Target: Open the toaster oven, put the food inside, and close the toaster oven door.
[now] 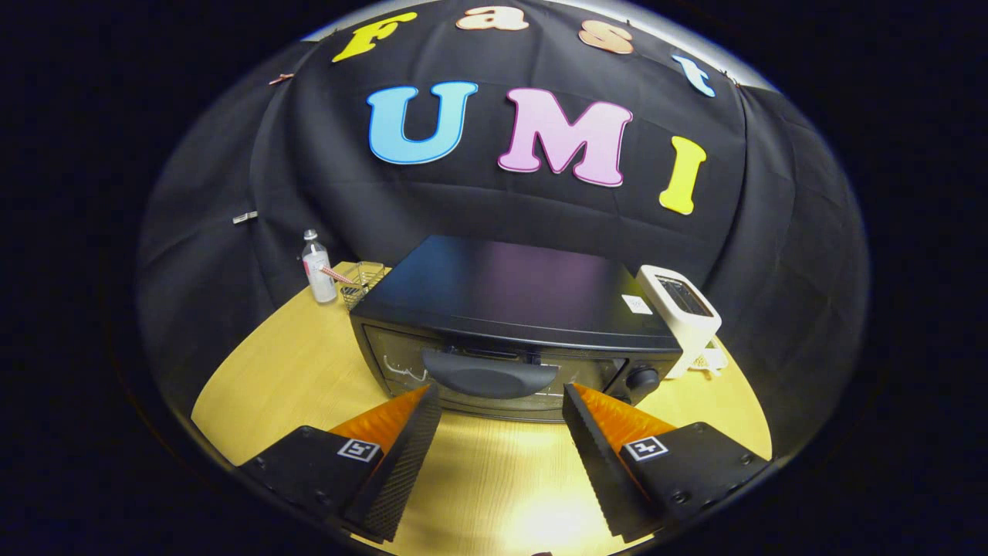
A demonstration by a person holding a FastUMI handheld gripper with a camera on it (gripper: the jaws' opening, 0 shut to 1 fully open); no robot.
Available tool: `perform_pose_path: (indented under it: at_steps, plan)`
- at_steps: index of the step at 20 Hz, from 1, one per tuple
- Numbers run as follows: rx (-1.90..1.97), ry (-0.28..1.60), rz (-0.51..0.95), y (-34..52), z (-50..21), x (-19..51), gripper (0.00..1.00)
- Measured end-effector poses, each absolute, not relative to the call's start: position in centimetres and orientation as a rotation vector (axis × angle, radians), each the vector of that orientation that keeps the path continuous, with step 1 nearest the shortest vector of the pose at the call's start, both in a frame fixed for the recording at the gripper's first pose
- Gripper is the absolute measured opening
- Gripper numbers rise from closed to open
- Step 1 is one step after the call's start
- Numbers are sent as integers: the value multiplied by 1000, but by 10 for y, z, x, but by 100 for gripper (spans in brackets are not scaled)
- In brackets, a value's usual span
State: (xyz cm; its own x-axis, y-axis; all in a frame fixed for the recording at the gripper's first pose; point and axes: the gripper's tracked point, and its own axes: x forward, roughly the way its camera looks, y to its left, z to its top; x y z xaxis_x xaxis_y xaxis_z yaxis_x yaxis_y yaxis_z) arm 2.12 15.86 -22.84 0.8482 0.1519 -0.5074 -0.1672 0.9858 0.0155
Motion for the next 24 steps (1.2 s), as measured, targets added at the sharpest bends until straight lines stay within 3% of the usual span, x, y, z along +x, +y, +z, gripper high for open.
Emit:
perform_pose_path:
  at_steps: [24]
  plan:
    - [63,166,48,64,-14,12,98]
